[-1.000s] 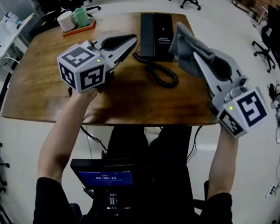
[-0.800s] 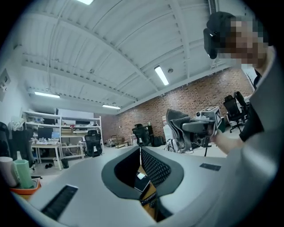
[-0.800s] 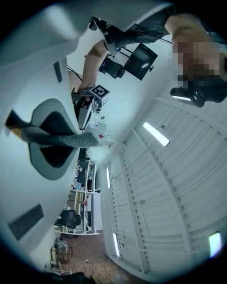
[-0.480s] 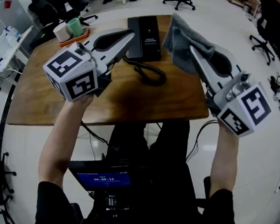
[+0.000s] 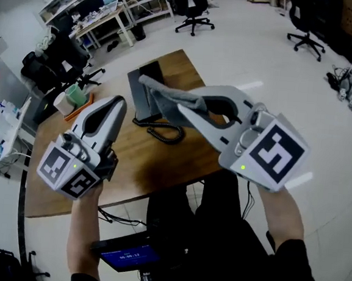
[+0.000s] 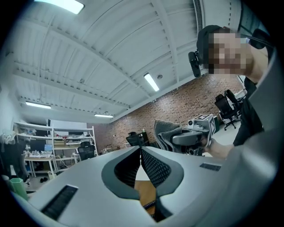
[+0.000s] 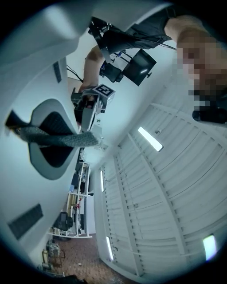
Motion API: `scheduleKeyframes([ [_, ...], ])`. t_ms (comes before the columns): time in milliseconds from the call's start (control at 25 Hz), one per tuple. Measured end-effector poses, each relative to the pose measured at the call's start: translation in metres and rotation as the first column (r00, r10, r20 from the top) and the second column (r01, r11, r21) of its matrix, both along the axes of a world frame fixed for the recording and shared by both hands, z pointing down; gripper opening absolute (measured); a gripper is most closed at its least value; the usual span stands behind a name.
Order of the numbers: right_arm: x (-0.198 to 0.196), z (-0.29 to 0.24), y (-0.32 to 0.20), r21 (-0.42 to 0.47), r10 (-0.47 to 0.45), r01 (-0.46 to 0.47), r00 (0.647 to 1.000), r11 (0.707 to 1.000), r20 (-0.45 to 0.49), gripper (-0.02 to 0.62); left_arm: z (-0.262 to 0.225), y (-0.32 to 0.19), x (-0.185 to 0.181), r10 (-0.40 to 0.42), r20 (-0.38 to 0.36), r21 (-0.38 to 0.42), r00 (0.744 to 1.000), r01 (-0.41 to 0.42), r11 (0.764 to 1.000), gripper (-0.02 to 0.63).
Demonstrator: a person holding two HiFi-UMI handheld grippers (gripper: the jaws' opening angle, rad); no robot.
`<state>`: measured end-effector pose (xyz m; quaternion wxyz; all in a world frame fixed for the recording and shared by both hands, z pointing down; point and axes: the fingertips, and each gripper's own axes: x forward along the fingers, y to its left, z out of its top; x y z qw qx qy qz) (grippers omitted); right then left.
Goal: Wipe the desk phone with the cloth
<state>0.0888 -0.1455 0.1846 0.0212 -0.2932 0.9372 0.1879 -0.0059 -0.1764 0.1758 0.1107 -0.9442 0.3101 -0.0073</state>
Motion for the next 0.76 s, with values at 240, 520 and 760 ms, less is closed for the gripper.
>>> scheduleKeyframes([
  [240,-0.004,-0.003,0.003,-0.013,-0.009,0.009,1.000,1.000,-0.001,0.023,-0.015,0.009,0.005,-0.005,-0.005,0.046,1.000,0.005,0.999,0.009],
  [520,-0.001,-0.008,0.009,0.021,-0.017,0.017,1.000,1.000,0.004,0.024,-0.009,0.010,0.008,0.005,-0.018,0.036,1.000,-0.004,0.999,0.009],
  [760,-0.004,-0.005,0.009,0.027,-0.011,0.011,1.000,1.000,0.001,0.025,-0.002,0.008,0.009,0.014,-0.022,0.029,1.000,-0.014,0.999,0.009],
])
